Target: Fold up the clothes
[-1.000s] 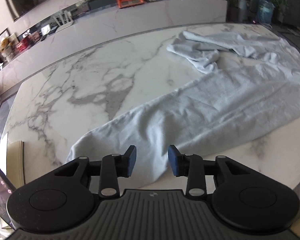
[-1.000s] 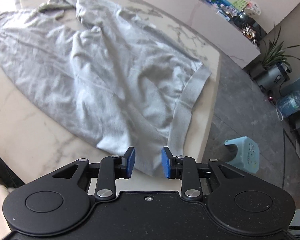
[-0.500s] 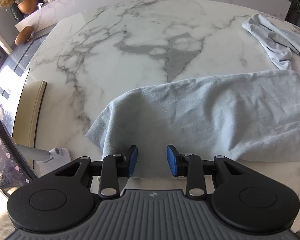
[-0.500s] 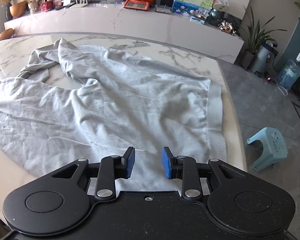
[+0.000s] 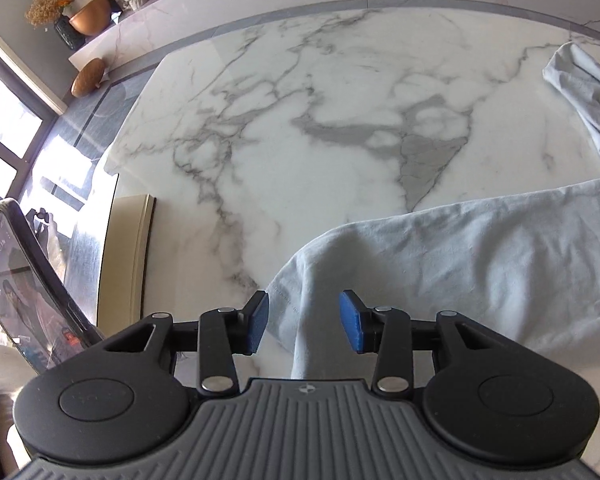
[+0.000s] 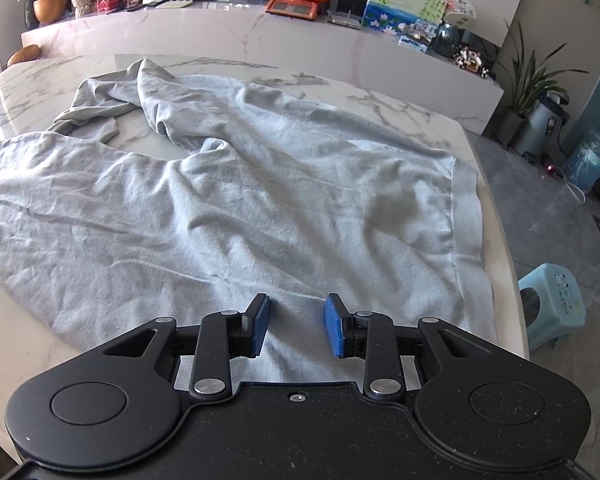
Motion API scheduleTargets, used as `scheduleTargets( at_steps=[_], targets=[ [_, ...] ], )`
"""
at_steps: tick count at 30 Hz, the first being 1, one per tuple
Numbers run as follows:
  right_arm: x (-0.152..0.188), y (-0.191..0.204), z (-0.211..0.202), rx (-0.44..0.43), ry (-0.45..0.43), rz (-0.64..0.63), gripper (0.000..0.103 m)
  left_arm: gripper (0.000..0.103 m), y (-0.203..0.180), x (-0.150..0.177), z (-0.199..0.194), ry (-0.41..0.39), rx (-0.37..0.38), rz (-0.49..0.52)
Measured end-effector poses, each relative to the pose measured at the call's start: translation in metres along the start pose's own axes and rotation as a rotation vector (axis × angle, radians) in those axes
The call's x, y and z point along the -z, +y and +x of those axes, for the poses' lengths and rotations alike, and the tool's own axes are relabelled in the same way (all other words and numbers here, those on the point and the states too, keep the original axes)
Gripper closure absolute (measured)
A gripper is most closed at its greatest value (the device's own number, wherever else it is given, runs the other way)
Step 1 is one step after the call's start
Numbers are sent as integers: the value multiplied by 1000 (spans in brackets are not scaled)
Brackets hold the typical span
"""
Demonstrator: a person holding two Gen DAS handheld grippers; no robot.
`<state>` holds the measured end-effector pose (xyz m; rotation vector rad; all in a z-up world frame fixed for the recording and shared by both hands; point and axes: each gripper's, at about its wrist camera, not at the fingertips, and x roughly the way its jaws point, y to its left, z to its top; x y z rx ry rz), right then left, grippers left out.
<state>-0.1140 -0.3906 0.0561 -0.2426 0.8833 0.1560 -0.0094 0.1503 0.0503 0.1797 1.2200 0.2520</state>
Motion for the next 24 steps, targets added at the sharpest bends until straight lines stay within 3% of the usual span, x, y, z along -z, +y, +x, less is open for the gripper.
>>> scheduleTargets(
  at_steps=[5,6,7,11,16,19,21,24],
  targets=[
    [3,5,0,-16,-8,-16,73,65,1,4,14,53,33,-39],
    [3,5,0,-16,-9,-17,73,72,1,5,16,60,49,-46],
    [3,5,-1,-16,-11,-17,73,85,0,6,17,62,62,-51],
    [3,4,-2,-18,-15,-16,73,97,-2,4,8,-9,54,-52],
    [2,7,-2,-16,-17,-29,73,97,-18,-7,-16,-140,-91,74],
    [2,10,0,-13,-10,-43,73,93,-33,-10,-20,-180,-154,148],
    [2,11,1,-12,-6,-50,73,91,-40,-11,-14,-156,-157,166],
    [3,12,0,-9,-5,-56,73,77,-43,-10,-3,-108,-108,158]
  ],
)
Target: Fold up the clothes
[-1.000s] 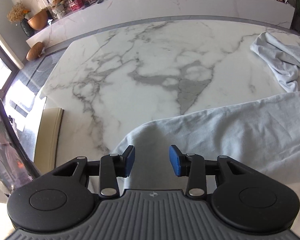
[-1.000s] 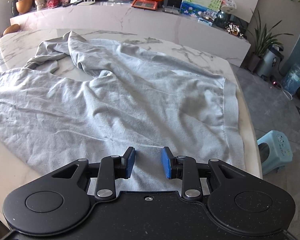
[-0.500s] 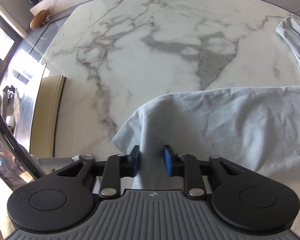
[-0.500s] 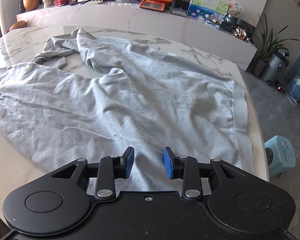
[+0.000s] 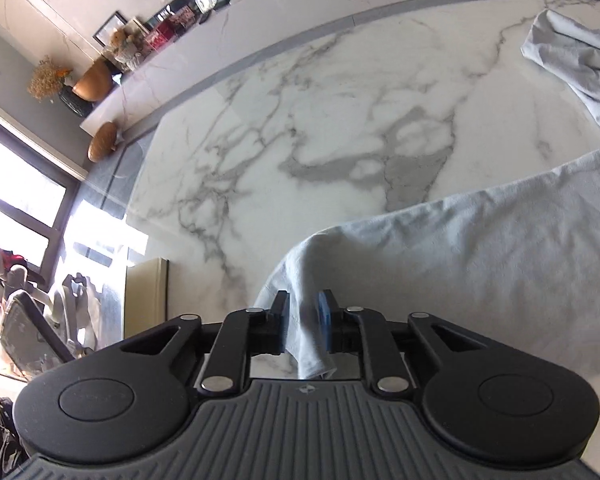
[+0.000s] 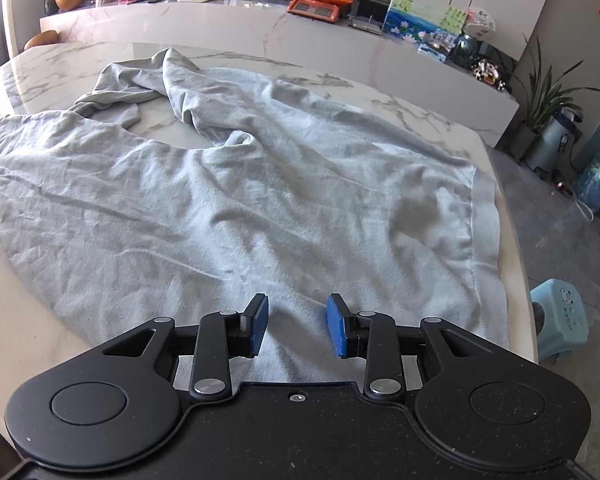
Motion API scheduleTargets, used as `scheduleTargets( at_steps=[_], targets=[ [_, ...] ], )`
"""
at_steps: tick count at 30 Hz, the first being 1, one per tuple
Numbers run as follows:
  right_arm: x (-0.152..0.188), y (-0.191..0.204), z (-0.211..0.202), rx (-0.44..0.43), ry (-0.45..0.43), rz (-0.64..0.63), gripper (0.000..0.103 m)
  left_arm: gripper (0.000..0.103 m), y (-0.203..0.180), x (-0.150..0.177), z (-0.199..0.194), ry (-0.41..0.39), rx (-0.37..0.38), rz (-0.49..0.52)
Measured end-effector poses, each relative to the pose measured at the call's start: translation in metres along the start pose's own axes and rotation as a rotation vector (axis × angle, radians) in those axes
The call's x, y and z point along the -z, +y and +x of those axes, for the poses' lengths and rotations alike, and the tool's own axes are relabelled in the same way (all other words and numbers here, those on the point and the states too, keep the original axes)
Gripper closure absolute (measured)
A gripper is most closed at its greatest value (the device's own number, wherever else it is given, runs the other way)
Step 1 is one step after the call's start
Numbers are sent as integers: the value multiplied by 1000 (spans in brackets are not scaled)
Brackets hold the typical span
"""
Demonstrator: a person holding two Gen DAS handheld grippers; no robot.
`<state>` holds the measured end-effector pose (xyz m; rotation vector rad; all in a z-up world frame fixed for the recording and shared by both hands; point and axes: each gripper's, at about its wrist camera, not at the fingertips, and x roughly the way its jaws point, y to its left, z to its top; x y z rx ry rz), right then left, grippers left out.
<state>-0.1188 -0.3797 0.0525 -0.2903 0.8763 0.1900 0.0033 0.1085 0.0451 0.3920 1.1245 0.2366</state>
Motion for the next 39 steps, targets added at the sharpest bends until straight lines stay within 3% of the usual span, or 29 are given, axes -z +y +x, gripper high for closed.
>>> scheduleTargets(
  at_steps=[5,10,13,16,24,30,35,39],
  targets=[
    [1,-1,-2,7,2,5,71,71,16,1,1,-7,97,-109],
    [-2,0,-1,8,2,-6,71,71,46,-6,4,10,96,-225],
    [-2,2,-1,6,1,-13,71,80,62,-7,10,40,93,-289],
    [-3,3,2,2,6,-16,71,80,74,-5,19,87,99,-354],
    [-5,6,7,-17,13,-21,71,79,76,5,49,148,139,-450],
    [-6,8,11,-25,15,-30,71,80,73,2,57,165,140,-447],
    [-7,9,15,-29,19,-35,71,101,72,-4,58,163,171,-428],
    [-9,11,17,-31,16,-45,71,103,71,-13,58,144,143,-399]
  ],
)
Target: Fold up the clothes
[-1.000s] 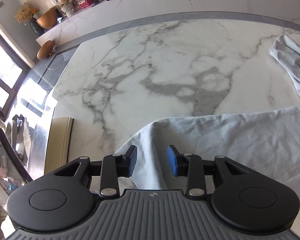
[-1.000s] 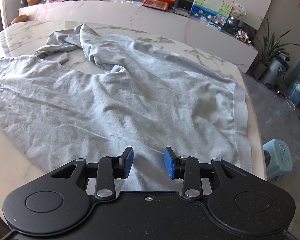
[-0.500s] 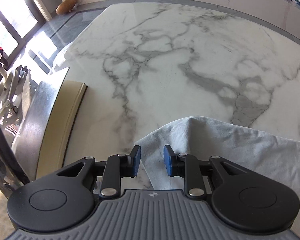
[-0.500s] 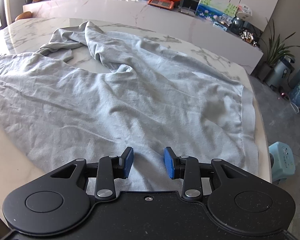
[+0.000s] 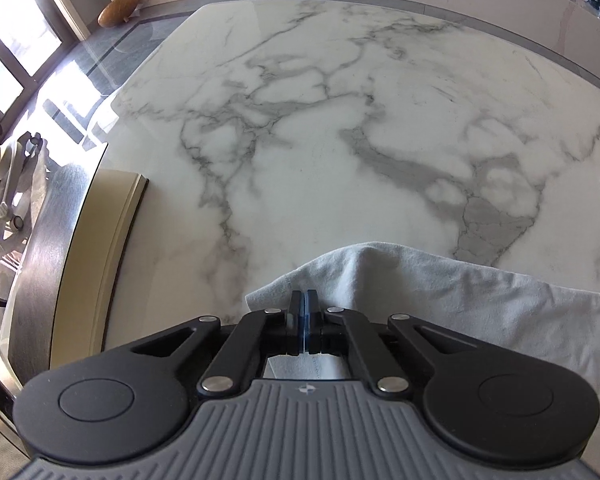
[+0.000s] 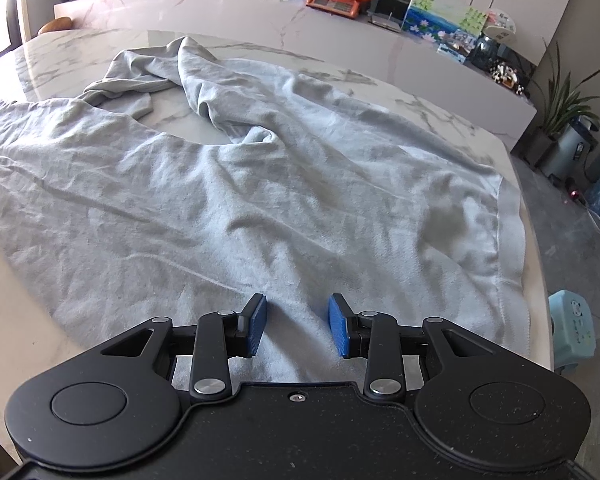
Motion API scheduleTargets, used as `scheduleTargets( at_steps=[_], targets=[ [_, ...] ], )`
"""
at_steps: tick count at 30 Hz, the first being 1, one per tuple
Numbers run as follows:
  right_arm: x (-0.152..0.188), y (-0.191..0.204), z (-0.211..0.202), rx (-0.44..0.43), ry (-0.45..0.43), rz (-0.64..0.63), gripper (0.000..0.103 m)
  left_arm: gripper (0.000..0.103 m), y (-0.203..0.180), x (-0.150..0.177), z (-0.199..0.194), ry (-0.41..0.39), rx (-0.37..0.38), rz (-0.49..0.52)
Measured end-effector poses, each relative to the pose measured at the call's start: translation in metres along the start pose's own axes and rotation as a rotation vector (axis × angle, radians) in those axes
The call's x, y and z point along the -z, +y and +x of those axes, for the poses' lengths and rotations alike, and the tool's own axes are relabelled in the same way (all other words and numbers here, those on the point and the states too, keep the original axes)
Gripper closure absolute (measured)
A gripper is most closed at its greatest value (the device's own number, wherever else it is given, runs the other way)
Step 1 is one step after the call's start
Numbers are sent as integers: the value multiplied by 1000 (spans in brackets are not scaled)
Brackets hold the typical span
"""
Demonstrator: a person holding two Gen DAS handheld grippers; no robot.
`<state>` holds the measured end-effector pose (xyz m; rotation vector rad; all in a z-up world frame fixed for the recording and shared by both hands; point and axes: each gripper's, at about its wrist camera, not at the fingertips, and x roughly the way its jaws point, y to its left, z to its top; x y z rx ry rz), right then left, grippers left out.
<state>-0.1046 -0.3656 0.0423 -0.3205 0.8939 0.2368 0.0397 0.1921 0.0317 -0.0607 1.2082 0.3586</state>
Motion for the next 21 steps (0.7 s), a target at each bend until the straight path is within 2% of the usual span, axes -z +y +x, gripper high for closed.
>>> scheduleTargets(
  at_steps=[7,8,14,17,21],
  targets=[
    [-3,1,1,1,0,-11,71,103,0,-30,-14,-96,-212,129],
    [-4,1,1,1,0,-11,71,103,1,-33,-14,-95,-225,136],
    [-7,2,2,5,5,-20,71,99,11,-37,-2,52,-97,59],
    [-9,5,4,8,8,-32,71,88,10,-31,7,101,-82,38],
    [-11,9,4,3,3,-49,71,81,13,-25,13,133,-67,-7]
  ],
)
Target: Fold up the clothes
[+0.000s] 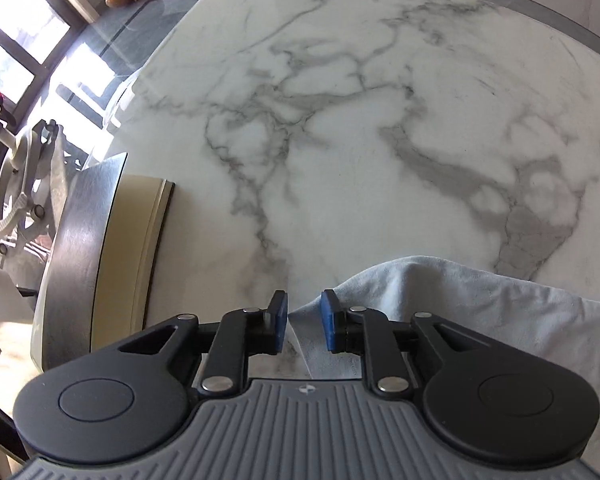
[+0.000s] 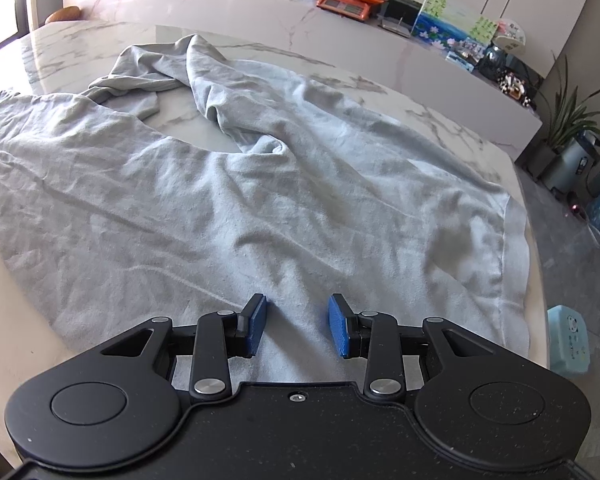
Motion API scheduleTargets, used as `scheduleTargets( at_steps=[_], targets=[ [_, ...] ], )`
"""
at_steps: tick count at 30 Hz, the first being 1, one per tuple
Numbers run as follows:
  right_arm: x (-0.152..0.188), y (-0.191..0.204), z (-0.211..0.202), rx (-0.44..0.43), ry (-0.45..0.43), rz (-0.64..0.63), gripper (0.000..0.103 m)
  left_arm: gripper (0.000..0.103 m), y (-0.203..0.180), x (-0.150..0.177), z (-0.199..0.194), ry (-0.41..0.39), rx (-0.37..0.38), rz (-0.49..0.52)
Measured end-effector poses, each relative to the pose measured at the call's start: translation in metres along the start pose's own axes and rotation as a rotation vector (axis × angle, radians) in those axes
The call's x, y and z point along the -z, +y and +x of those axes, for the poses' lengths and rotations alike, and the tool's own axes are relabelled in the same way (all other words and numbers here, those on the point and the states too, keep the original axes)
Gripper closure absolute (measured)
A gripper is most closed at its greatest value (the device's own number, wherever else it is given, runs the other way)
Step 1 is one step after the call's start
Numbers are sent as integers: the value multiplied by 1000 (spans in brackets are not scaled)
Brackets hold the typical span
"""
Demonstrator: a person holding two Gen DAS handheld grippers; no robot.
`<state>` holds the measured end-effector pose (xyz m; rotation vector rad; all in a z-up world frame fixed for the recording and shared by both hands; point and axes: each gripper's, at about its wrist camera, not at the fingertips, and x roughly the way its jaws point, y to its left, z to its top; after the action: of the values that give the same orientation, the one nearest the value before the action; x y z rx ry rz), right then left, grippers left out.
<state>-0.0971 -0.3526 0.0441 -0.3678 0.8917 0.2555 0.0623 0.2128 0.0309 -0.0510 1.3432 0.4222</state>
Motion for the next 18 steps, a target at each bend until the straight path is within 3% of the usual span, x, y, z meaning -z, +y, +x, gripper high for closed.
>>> scheduleTargets(
  at_steps=[3,6,10,14,18],
  targets=[
    [0,5,1,4,1,-27,71,66,4,1,-3,13,32,-22],
    [0,8,2,7,2,-40,71,62,11,2,-8,26,108,-73],
    [0,10,2,6,-6,-37,70,61,9,7,-1,46,101,-78],
    [-1,12,-2,4,-14,-45,70,64,9,11,2,29,113,-100],
    [-1,12,-3,5,-17,-48,70,81,9,11,-1,-1,124,-97]
  ],
)
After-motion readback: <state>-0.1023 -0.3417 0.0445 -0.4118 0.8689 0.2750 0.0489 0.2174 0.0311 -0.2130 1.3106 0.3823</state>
